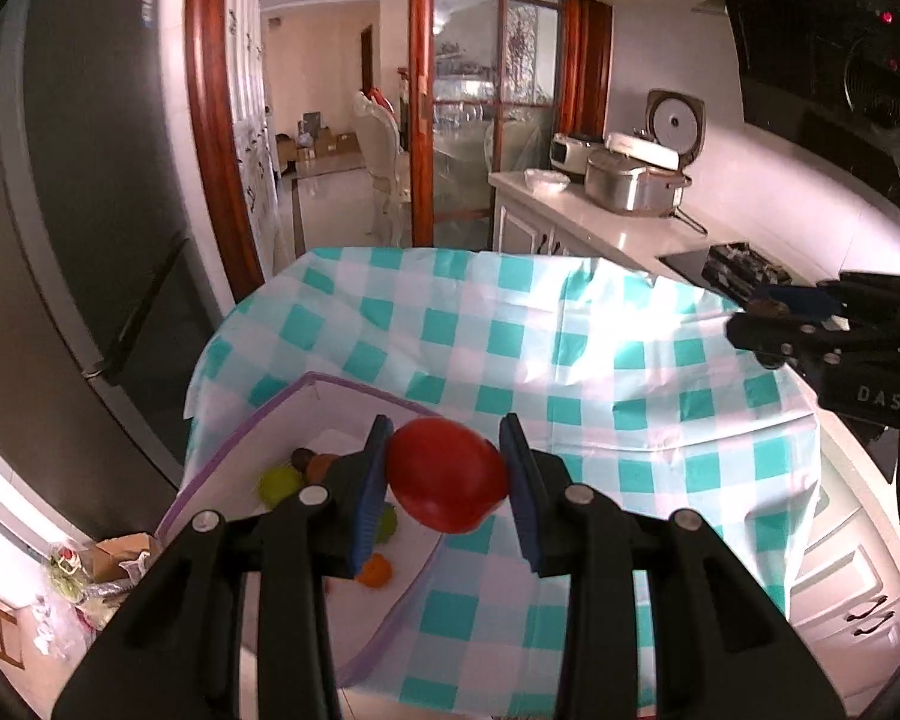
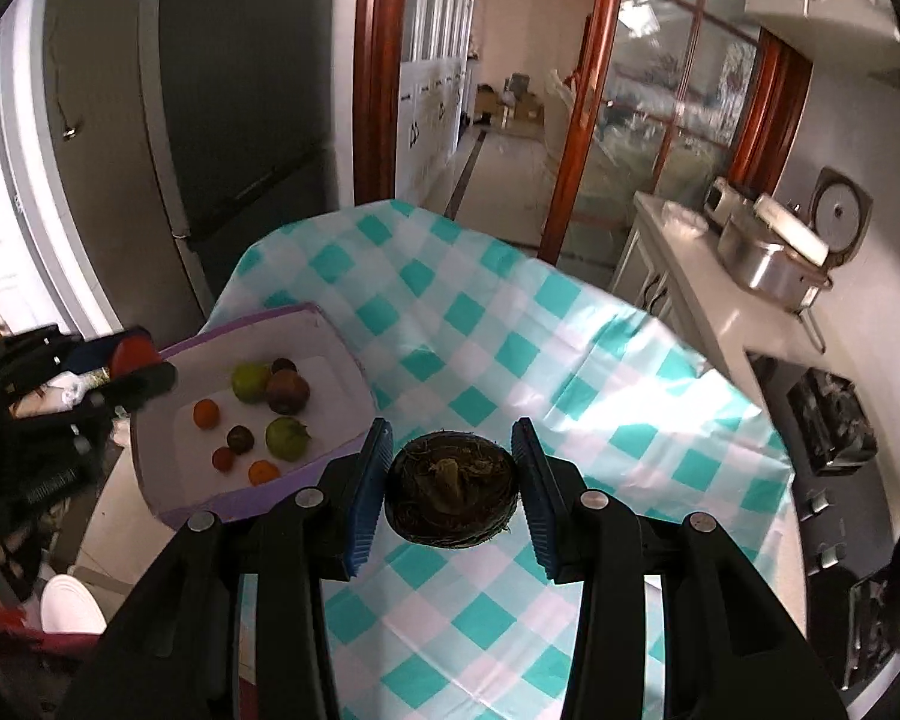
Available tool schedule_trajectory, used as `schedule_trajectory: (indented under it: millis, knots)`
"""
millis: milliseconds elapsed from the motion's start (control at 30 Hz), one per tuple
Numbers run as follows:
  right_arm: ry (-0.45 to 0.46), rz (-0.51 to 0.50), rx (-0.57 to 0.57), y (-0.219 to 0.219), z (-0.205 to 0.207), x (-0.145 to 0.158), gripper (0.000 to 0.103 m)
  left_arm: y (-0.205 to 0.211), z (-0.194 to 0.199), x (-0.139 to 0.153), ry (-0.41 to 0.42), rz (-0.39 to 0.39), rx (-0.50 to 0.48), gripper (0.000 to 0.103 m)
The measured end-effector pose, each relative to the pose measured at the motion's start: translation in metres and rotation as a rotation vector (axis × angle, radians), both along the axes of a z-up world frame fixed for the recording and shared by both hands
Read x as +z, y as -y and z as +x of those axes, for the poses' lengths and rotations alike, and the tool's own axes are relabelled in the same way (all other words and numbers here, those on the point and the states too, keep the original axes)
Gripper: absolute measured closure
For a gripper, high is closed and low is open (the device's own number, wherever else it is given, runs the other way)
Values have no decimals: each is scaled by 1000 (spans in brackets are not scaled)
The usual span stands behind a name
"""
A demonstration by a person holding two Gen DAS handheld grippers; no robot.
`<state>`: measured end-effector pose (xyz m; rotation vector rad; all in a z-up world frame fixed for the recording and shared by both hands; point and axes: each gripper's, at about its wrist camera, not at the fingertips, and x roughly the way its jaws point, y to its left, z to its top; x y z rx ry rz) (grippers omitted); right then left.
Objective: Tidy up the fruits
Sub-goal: 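Carry the red tomato and dark kiwi over the purple box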
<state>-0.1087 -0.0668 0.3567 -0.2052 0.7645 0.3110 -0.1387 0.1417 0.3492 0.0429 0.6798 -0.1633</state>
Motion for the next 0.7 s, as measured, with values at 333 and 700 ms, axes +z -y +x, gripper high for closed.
schedule_trajectory:
  millis: [333, 700]
  knots:
    - [-20, 18, -12, 7, -40, -17, 62, -67, -55, -17, 5, -18, 101, 66]
    - [-102, -11, 78, -46, 11, -73, 62, -160, -40, -115, -198, -94, 333, 66]
